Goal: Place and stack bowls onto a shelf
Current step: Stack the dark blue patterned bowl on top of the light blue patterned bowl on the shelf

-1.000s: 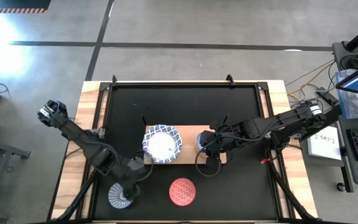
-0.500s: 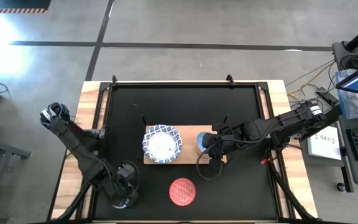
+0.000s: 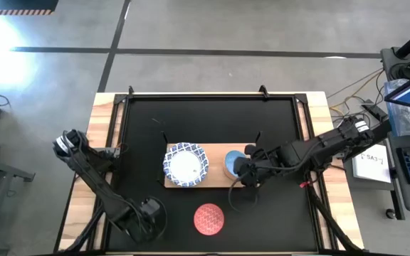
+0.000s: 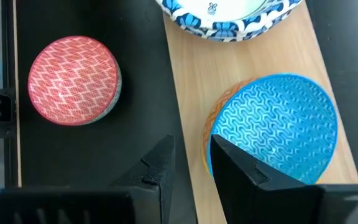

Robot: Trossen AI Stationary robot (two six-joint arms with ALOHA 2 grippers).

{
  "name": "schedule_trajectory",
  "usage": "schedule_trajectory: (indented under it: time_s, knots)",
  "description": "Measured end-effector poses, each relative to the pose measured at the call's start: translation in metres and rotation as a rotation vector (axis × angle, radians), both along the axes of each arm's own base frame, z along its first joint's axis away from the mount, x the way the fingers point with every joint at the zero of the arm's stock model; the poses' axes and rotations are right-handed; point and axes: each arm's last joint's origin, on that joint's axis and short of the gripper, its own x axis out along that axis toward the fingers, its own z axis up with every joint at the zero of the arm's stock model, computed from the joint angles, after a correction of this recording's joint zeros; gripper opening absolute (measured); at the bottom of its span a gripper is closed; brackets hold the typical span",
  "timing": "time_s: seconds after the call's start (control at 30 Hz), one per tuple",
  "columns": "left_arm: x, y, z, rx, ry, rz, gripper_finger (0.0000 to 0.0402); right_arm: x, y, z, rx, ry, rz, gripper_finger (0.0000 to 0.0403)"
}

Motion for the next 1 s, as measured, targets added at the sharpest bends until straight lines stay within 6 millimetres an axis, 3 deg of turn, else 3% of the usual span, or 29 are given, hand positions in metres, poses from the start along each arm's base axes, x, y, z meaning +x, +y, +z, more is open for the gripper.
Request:
schedule_trajectory:
  time_s: [0.3,0.5,0.73,1.0]
  knots:
    - [0.005,-0.008,-0.022,0.045,0.038,-0.006,0.0144,-0.003,0.003,-0.009,0.01,0.028,-0.02,0.0091]
    - [0.006,-0.012,-0.036,0.038,0.101,-0.022,0.0106,-0.004,0.003,-0.014,0.013,0.045,-0.035,0.0084]
    - [0.007,-0.013,-0.033,0.008,0.104,-0.043,0.0018,-0.004,0.003,-0.014,0.014,0.044,-0.038,0.0087]
    - [0.003,-0.011,-0.026,-0.009,0.119,-0.068,0.001,-0.004,0.003,-0.014,0.027,0.045,-0.06,0.0078]
